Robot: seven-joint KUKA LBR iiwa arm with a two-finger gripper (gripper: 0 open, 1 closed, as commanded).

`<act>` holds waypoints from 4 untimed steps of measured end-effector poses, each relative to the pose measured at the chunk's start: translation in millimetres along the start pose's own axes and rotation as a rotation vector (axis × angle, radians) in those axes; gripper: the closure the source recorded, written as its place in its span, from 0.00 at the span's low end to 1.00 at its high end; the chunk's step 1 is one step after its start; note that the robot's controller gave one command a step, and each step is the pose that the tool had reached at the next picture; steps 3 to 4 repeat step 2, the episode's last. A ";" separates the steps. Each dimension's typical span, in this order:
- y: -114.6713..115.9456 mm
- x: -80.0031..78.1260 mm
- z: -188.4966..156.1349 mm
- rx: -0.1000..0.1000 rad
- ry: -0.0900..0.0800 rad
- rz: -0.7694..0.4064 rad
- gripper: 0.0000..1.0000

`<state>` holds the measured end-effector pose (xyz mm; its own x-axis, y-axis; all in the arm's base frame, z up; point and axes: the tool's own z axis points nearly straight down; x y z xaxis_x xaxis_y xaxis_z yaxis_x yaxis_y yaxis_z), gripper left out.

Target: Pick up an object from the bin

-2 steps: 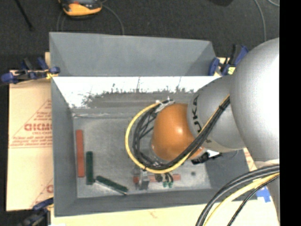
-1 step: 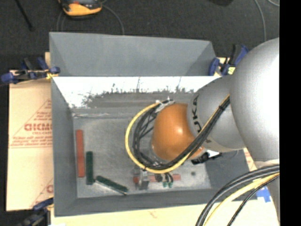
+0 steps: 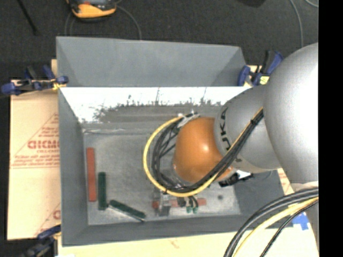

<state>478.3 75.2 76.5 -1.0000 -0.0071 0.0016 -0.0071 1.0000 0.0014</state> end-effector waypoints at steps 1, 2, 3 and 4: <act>-0.2 -17.4 -36.8 0.002 -0.011 -0.052 1.00; -2.6 -19.7 -164.1 0.002 -0.008 -0.121 1.00; -2.6 -19.7 -164.1 0.002 -0.008 -0.121 1.00; -2.6 -19.7 -164.1 0.002 -0.008 -0.121 1.00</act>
Offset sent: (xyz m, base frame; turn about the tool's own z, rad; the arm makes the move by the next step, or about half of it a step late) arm 0.0180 -0.0019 0.1624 -0.1234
